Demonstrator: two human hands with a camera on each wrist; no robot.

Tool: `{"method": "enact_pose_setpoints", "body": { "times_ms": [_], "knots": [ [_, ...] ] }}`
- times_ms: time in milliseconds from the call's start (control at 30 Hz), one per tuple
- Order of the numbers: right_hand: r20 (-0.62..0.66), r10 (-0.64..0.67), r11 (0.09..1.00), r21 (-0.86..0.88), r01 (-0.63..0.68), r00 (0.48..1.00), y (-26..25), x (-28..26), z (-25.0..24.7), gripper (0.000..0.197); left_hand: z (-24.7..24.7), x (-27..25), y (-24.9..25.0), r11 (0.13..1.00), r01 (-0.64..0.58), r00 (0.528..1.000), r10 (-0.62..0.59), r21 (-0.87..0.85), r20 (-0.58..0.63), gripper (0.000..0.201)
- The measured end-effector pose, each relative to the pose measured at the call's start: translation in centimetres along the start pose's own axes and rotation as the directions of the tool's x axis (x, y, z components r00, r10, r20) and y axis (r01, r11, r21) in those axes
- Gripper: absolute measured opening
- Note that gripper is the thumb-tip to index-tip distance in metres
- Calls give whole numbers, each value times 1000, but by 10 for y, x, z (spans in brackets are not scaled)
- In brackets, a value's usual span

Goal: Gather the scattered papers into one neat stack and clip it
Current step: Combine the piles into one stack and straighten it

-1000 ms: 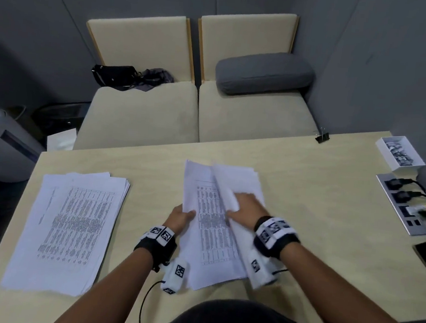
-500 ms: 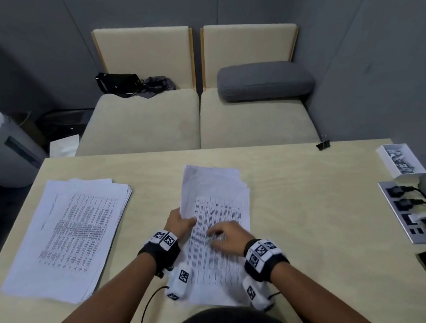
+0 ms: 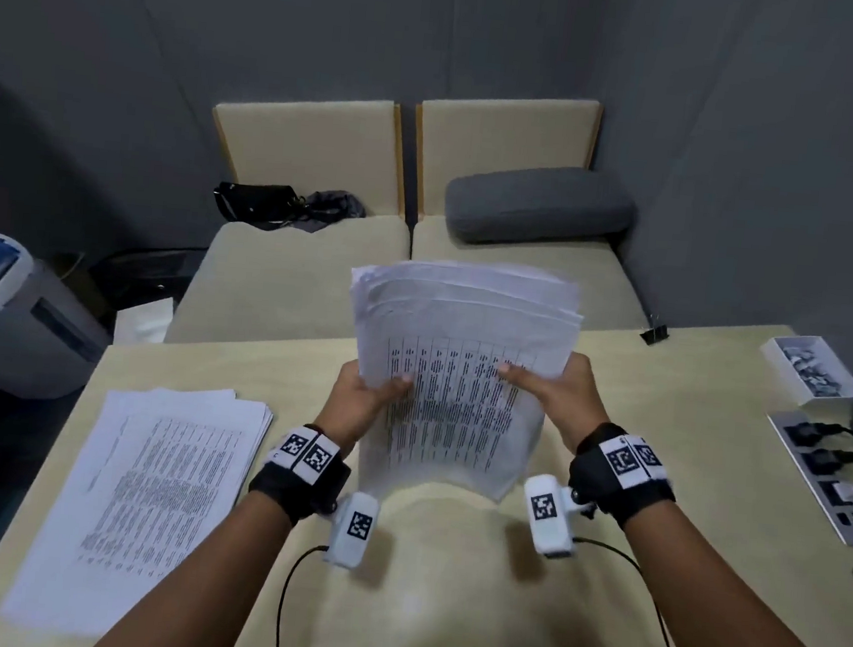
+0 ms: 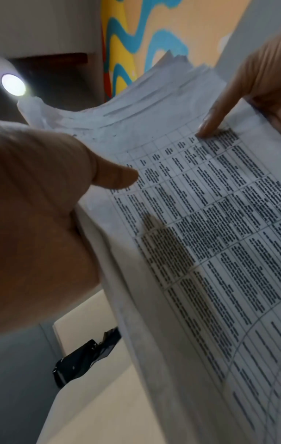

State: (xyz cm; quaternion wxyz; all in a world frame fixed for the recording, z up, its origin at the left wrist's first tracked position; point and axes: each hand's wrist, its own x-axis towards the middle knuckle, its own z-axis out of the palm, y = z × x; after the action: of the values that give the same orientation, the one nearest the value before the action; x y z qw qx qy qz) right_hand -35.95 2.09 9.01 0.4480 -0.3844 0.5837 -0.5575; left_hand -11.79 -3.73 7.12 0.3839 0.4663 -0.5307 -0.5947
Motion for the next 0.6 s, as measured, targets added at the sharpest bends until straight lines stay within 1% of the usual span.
{"method": "enact_pose_setpoints", "body": {
  "times_ms": [100, 133, 200, 233, 300, 333, 400, 500, 600],
  "knots": [
    [-37, -46, 996, 77, 49, 998, -12, -6, 3, 29, -4, -2, 8, 996, -33, 999, 34, -85, 16, 40],
    [-39, -50, 996, 76, 52, 998, -11, -8, 3, 30, -6, -5, 7, 993, -31, 999, 33, -113, 22, 44],
    [-29, -19, 999, 31, 20, 999, 2, -12, 2, 31, -10, -12, -1, 992, -14, 999, 18, -128, 34, 50],
    [-20, 16, 1000, -1, -16, 1000, 12, -12, 1, 33, -12, -16, -7, 994, 0, 999, 4, -111, 37, 50],
    [13, 76, 995, -71, -75, 997, 31, -16, -1, 41, -15, -23, -19, 999, -3, 998, 5, -46, 56, 43],
    [30, 88, 991, -103, -85, 996, 37, -17, -2, 45, -16, -26, -23, 1000, -22, 998, 21, 5, 66, 39],
    [63, 88, 989, -124, -79, 994, 43, -19, -2, 46, -17, -29, -27, 994, -66, 995, 59, 86, 84, 34],
    [111, 64, 992, -114, -51, 992, 44, -20, 3, 46, -12, -30, -23, 987, -99, 994, 91, 125, 69, 40],
    [70, 112, 986, -129, -102, 991, 47, -19, 14, 40, -3, -26, -17, 988, -131, 988, 123, 86, 96, 52]
  ]
}}
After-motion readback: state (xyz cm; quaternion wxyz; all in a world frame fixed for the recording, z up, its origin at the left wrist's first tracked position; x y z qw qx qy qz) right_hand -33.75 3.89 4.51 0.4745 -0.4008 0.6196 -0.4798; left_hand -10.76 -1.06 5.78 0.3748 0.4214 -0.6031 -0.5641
